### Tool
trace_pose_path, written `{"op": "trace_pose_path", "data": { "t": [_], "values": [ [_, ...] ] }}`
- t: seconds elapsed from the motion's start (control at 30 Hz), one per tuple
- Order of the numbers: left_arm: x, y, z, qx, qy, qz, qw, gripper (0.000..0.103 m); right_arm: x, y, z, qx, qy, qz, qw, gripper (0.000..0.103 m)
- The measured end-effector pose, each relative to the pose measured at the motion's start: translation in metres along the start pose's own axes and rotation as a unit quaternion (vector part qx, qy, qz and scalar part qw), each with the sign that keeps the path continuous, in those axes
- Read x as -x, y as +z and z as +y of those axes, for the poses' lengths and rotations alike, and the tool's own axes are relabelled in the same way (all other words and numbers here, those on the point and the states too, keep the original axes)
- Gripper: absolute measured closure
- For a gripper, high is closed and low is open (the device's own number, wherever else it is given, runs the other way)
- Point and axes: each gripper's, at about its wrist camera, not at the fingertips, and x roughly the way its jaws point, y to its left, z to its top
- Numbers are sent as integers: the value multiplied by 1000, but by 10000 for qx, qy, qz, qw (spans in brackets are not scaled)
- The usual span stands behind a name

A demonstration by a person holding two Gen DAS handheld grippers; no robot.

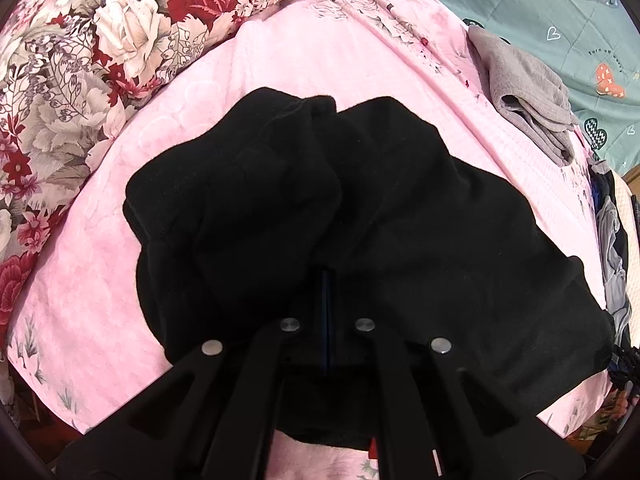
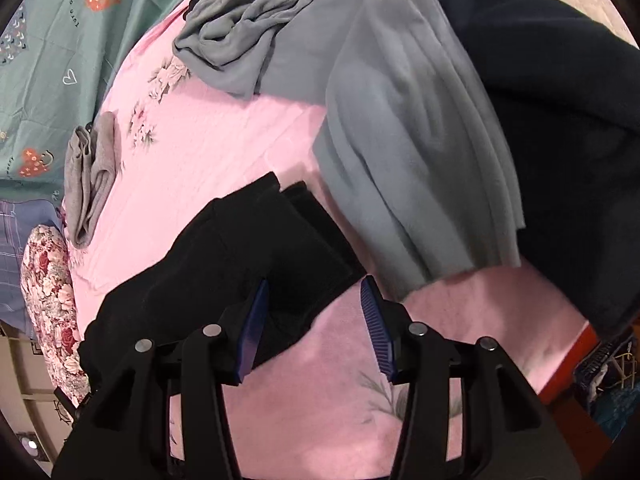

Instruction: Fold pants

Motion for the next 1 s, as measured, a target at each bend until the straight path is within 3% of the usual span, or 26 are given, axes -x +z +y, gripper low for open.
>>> {"op": "trace_pose_path", "data": {
  "t": [0.03, 0.07, 0.1, 0.27, 0.37, 0.4, 0.43, 0.47, 0.5, 0.6, 0.67, 0.73, 0.77, 0.83, 0.87, 0.9, 1.0],
  "values": [
    [0, 0, 1, 32, -16, 7, 10000, 100, -2, 1, -1, -42, 191, -61, 9998, 61],
    [0, 0, 1, 74, -27, 6, 10000, 100, -4, 2, 0, 1, 319, -92, 9995, 73],
    [1, -1, 1, 91, -21, 2, 10000, 100, -7, 4, 4, 114, 275, -175, 9994, 93],
    [5, -8, -4, 10, 135, -73, 9999, 100, 17, 6, 23, 294, 127, -744, 9967, 96],
    [4, -9, -6, -40, 164, -130, 9998, 100, 15, 1, 20, 205, -142, -640, 9976, 96],
    [4, -8, -5, -40, 160, -119, 9998, 100, 5, 0, 20, 248, -397, -499, 9977, 95],
    [5, -7, -5, -33, 158, -104, 9998, 100, -8, 0, 22, 343, -712, -308, 9964, 88],
    [8, -7, -5, -22, 146, -107, 9998, 100, -12, 1, 24, 421, -974, -319, 9938, 76],
    [12, -8, -8, -66, 114, -128, 9998, 95, -6, 0, 30, 515, -1440, -469, 9871, 54],
    [30, -12, -30, -424, -18, -352, 9985, 71, 26, -4, 67, 942, -2011, -1051, 9694, 52],
    [36, -13, -51, -671, -336, -449, 9962, 69, 46, -9, 108, 1365, -1662, -1366, 9670, 52],
    [32, -15, -77, -917, -777, -354, 9921, 69, 44, -15, 154, 1885, -894, -1141, 9713, 52],
    [26, -16, -90, -1055, -937, -262, 9896, 69, 31, -21, 192, 2338, -370, -776, 9685, 52],
    [10, -21, -108, -1253, -982, -31, 9872, 74, -3, -37, 253, 3033, 303, -120, 9523, 52],
    [-2, -25, -117, -1361, -948, 171, 9860, 85, -30, -51, 292, 3438, 548, 270, 9371, 52],
    [-9, -29, -121, -1390, -957, 305, 9852, 91, -51, -64, 319, 3734, 666, 532, 9237, 52],
    [-16, -38, -122, -1325, -1029, 380, 9851, 91, -121, -89, 394, 4391, 631, 1090, 8896, 52]
  ]
}}
